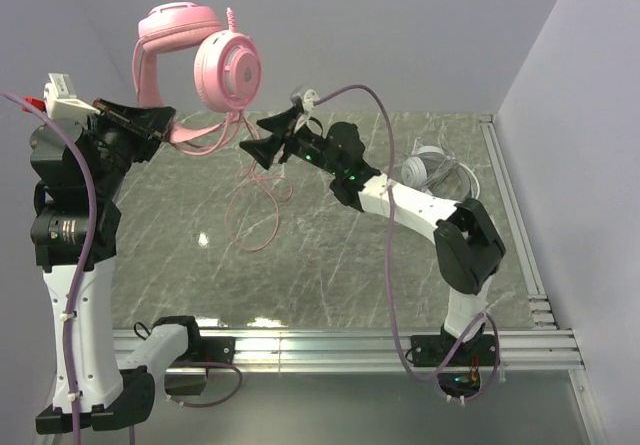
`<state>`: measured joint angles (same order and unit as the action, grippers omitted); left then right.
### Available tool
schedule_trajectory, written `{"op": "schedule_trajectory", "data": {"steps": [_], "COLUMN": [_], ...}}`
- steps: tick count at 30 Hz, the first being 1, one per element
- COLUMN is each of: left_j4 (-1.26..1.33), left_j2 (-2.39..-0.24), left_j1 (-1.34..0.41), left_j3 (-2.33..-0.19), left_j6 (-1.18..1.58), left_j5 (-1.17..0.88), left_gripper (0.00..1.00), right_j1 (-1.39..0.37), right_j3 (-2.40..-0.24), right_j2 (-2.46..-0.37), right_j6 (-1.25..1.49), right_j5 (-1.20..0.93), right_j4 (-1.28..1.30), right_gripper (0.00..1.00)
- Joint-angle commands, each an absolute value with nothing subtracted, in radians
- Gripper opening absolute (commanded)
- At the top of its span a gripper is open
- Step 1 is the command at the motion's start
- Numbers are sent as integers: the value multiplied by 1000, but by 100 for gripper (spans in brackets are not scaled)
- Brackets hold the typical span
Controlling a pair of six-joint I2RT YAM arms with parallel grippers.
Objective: Wrap the headphones
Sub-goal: Wrap the headphone cable with the right arm
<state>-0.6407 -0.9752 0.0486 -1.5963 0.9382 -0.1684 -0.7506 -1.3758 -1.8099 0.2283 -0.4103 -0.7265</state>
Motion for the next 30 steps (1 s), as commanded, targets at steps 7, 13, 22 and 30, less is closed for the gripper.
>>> {"op": "schedule_trajectory", "data": {"steps": [7, 13, 22, 30], "left_j4": [-554, -548, -543, -600], "left_j2": [-959, -956, -965, -1012], "left_j1": [45, 41, 26, 26], "left_j3": [-1585, -1575, -1569, -1626], "left_j6": [1009, 1023, 1037, 980], "left_j5": [-304, -347, -364, -315], "left_gripper": [1, 1, 0, 0], "right_j1": [-784, -799, -825, -825], "right_j3": [-1640, -1669, -1744, -1627], "right_j2": [-1973, -1997, -2034, -1993], "right_j6": [198, 181, 170, 241], "right_j5": [-428, -436, -463, -529], "right_j4": [-701, -718, -681, -742], "right_gripper": [82, 82, 37, 0]}}
